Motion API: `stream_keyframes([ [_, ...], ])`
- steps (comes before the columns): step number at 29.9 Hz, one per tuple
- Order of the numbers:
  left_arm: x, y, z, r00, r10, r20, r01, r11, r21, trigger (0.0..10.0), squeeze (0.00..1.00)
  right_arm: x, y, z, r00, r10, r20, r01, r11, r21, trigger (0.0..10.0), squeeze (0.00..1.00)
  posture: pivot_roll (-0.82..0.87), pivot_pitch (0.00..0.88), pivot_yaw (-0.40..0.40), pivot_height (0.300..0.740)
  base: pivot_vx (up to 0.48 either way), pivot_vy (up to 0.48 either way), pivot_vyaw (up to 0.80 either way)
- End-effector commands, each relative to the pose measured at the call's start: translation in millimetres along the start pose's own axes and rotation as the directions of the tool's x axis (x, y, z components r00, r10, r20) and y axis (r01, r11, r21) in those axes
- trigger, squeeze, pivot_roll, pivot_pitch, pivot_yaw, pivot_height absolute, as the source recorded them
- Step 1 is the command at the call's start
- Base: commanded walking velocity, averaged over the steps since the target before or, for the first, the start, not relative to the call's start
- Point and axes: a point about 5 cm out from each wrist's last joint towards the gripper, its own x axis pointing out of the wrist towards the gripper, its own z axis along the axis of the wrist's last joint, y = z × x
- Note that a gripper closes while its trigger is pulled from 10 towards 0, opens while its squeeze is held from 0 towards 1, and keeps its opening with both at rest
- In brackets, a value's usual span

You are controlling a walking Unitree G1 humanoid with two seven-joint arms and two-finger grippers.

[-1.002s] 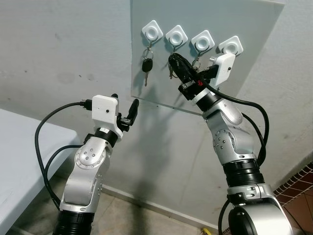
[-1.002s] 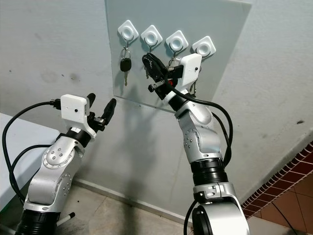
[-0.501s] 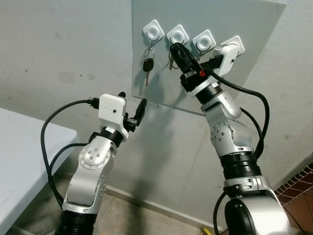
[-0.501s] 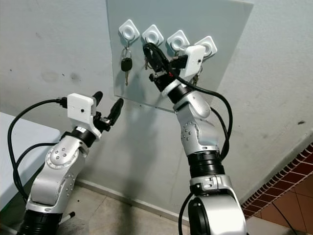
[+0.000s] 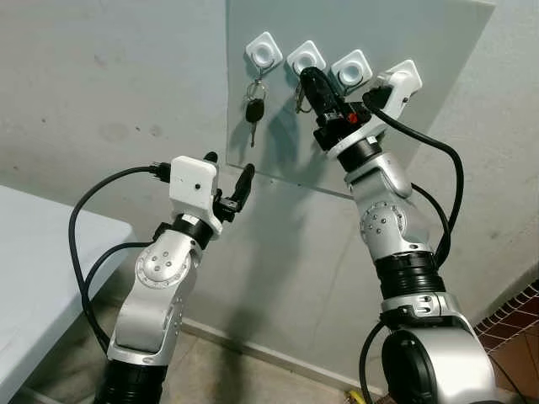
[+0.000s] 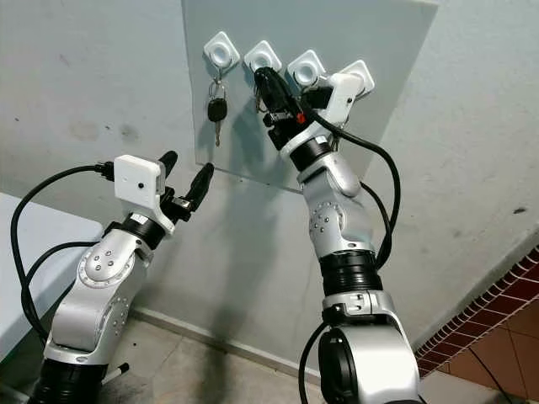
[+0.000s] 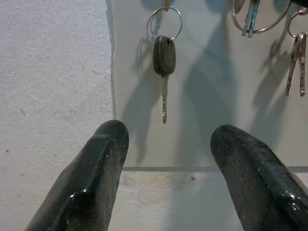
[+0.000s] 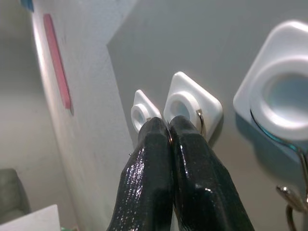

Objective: Hang keys on a hook

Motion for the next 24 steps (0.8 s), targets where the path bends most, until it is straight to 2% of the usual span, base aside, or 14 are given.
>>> stream_keyframes([
  [1, 3.4, -2.8, 8, 1.000, -0.013, 0.025, 0.013, 1.000, 0.005, 10.0, 0.00, 4.3, -1.3, 5, 1.000, -0.013, 0.016, 0.013, 0.999, 0.029, 10.0, 0.00, -0.03, 0.007, -0.085, 0.728, 0.000, 0.000, 0.00],
  [10, 3.5, -2.0, 9, 1.000, -0.009, 0.023, 0.009, 1.000, -0.001, 10.0, 0.00, 0.0, -5.8, -2, 0.998, -0.068, 0.007, 0.067, 0.987, 0.145, 10.0, 0.00, -0.03, 0.013, -0.080, 0.728, 0.000, 0.000, 0.00],
  [18, 3.7, -1.8, 9, 1.000, -0.008, 0.023, 0.008, 1.000, -0.003, 10.0, 0.00, -5.3, -10.0, -6, 0.995, -0.099, -0.001, 0.097, 0.976, 0.194, 10.0, 0.00, -0.03, 0.013, -0.079, 0.728, 0.000, 0.000, 0.00],
  [19, 3.7, -1.8, 9, 1.000, -0.008, 0.023, 0.008, 1.000, -0.003, 10.0, 0.00, -5.7, -10.2, -7, 0.995, -0.102, -0.002, 0.100, 0.975, 0.199, 10.0, 1.00, -0.03, 0.013, -0.079, 0.728, 0.000, 0.000, 0.00],
  [24, 3.8, -1.5, 10, 1.000, -0.008, 0.022, 0.008, 1.000, -0.004, 10.0, 0.00, -8.6, -11.5, -8, 0.994, -0.111, 0.002, 0.108, 0.970, 0.216, 10.0, 1.00, -0.03, 0.014, -0.076, 0.728, 0.000, 0.000, 0.00],
])
